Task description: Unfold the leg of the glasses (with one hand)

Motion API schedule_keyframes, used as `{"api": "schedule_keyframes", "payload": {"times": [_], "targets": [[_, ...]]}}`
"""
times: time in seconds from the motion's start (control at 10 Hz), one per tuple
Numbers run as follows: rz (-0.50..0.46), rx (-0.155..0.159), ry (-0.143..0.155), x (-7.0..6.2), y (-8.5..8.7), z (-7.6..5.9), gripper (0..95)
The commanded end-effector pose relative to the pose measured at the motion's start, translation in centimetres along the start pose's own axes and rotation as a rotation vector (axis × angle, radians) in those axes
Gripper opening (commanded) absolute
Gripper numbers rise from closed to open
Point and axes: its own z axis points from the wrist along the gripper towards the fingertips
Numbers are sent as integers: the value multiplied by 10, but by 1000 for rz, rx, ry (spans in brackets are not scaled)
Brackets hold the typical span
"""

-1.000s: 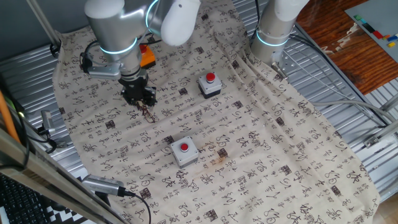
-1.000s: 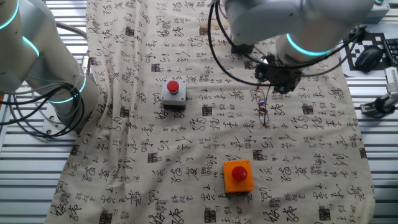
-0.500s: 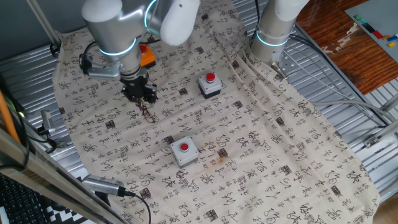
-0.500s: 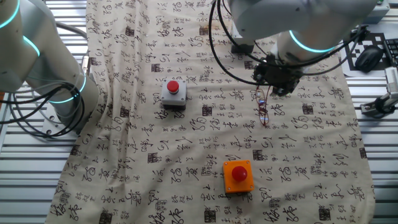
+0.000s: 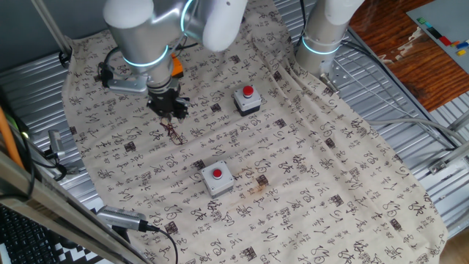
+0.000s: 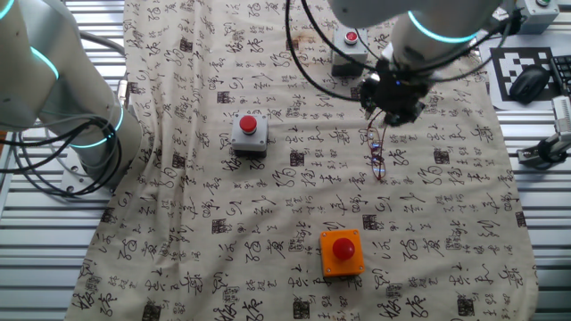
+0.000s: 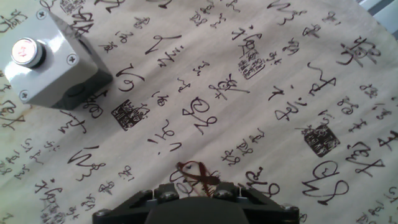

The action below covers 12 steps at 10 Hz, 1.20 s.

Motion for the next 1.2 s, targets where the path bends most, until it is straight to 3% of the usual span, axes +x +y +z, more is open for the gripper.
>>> {"api": "schedule_keyframes", "payload": {"times": [0.1,0.4,1.1,1.2], "targets": [[17,0,17,1,6,-7,0],[68,-8,16,-3,12,-9,0],[163,-7,7,-65,25,10,0],[175,-5,6,-69,27,13,0]]}}
